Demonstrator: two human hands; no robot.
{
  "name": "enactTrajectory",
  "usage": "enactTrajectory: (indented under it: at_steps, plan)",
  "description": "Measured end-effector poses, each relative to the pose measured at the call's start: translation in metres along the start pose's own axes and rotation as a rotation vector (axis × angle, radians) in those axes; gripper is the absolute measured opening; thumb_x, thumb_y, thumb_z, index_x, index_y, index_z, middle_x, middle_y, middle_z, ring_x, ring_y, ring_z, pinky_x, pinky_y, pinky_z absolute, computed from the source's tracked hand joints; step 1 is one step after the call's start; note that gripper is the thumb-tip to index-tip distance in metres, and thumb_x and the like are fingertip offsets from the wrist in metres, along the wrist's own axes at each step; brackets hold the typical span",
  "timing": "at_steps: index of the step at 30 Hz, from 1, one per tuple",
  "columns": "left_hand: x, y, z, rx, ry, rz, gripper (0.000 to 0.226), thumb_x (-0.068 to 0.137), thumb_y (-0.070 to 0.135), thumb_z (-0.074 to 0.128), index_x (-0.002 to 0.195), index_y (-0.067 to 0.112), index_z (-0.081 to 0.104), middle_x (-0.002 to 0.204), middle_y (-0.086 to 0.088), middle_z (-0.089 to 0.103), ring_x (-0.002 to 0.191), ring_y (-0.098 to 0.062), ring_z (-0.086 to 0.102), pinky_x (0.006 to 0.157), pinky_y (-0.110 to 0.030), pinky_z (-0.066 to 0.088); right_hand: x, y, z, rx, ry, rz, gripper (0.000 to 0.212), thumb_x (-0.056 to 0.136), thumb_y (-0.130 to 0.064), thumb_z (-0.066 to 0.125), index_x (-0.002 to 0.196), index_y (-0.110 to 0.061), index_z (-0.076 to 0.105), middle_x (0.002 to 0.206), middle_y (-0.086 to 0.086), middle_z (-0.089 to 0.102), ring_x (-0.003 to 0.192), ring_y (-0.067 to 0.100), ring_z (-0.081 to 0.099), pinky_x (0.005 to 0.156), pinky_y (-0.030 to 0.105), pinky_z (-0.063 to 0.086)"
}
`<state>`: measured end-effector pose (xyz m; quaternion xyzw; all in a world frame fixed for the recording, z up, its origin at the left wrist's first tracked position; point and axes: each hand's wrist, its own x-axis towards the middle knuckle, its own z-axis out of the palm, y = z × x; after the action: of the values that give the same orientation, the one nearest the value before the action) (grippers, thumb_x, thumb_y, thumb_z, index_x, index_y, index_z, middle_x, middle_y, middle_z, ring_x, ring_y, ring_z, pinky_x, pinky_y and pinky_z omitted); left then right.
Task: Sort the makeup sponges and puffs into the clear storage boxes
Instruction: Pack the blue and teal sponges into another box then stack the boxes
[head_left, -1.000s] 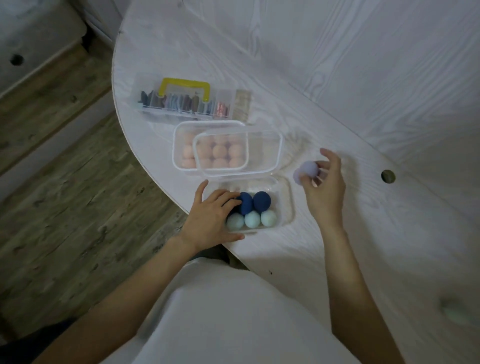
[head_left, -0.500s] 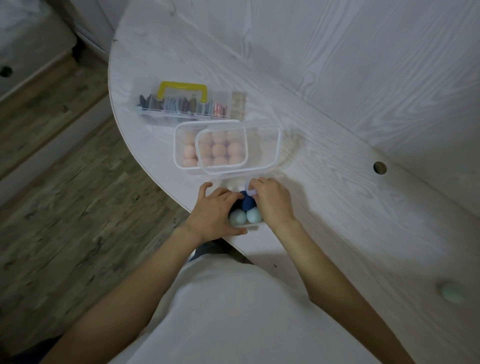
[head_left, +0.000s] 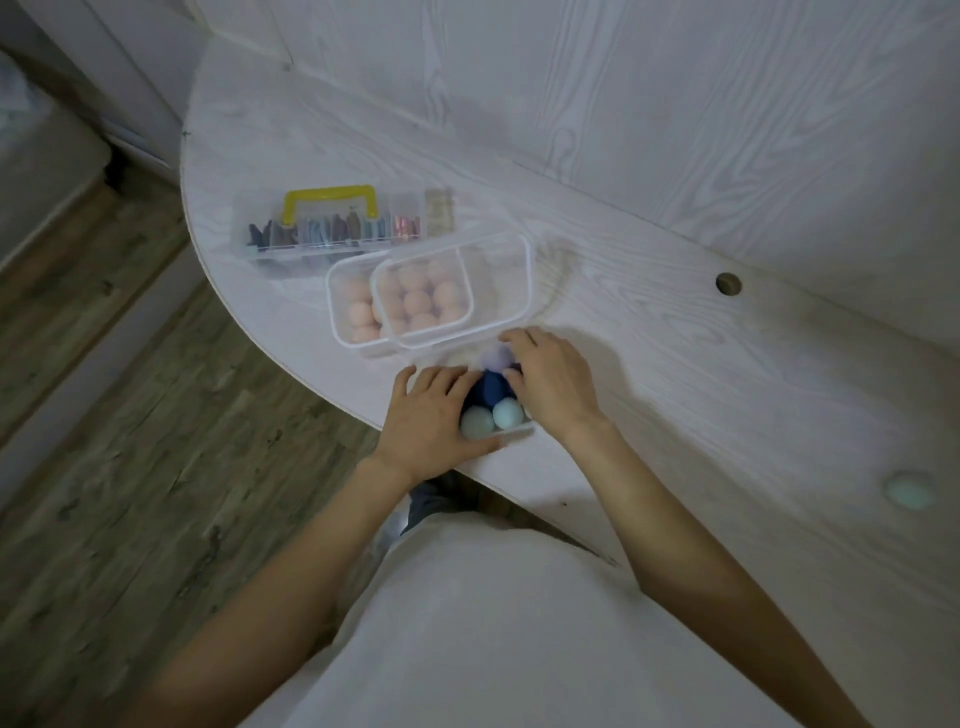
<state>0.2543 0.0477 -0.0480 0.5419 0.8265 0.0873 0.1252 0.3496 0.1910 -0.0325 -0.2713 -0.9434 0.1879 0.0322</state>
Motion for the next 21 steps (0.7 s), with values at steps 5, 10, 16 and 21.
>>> enactTrajectory:
  at_steps: [5, 10, 16, 21]
  plan:
    - [0.002, 0.028, -0.004, -0.070, 0.259, 0.160, 0.049, 0.084, 0.047, 0.046, 0.119, 0.014, 0.060, 0.114, -0.004, 0.063, 0.103, -0.024, 0.057, 0.091, -0.034, 0.039, -0.054, 0.026, -0.032, 0.132, 0.278, 0.127, 0.020, 0.089, -0.012, 0.058, 0.107, -0.012, 0.065, 0.104, 0.003, 0.067, 0.091, 0.023, 0.062, 0.072, 0.028, 0.045]
    - [0.026, 0.105, 0.017, -0.164, 0.086, 0.480, 0.040, 0.087, 0.036, 0.043, 0.115, 0.013, 0.062, 0.106, -0.006, 0.065, 0.093, -0.025, 0.059, 0.079, -0.033, 0.046, -0.145, 0.091, -0.043, 0.159, 0.284, 0.432, 0.019, 0.091, -0.015, 0.054, 0.105, -0.017, 0.067, 0.104, 0.002, 0.067, 0.095, 0.020, 0.060, 0.076, 0.030, 0.045]
    - [0.049, 0.174, 0.073, 0.084, -0.237, 0.517, 0.063, 0.091, 0.043, 0.048, 0.145, 0.019, 0.028, 0.148, -0.005, 0.034, 0.132, -0.027, 0.034, 0.106, -0.038, 0.027, -0.229, 0.194, -0.047, 0.018, 0.214, 0.809, 0.035, 0.086, -0.014, 0.057, 0.120, -0.019, 0.059, 0.128, 0.012, 0.054, 0.113, 0.037, 0.049, 0.094, 0.042, 0.040]
    - [0.047, 0.173, 0.089, 0.196, -0.290, 0.444, 0.070, 0.089, 0.048, 0.050, 0.147, 0.024, 0.020, 0.155, -0.001, 0.016, 0.140, -0.023, 0.019, 0.113, -0.041, 0.010, -0.228, 0.255, -0.059, 0.035, 0.091, 1.043, 0.050, 0.091, -0.038, 0.052, 0.138, -0.037, 0.036, 0.149, 0.018, 0.020, 0.122, 0.042, 0.037, 0.102, 0.050, 0.031]
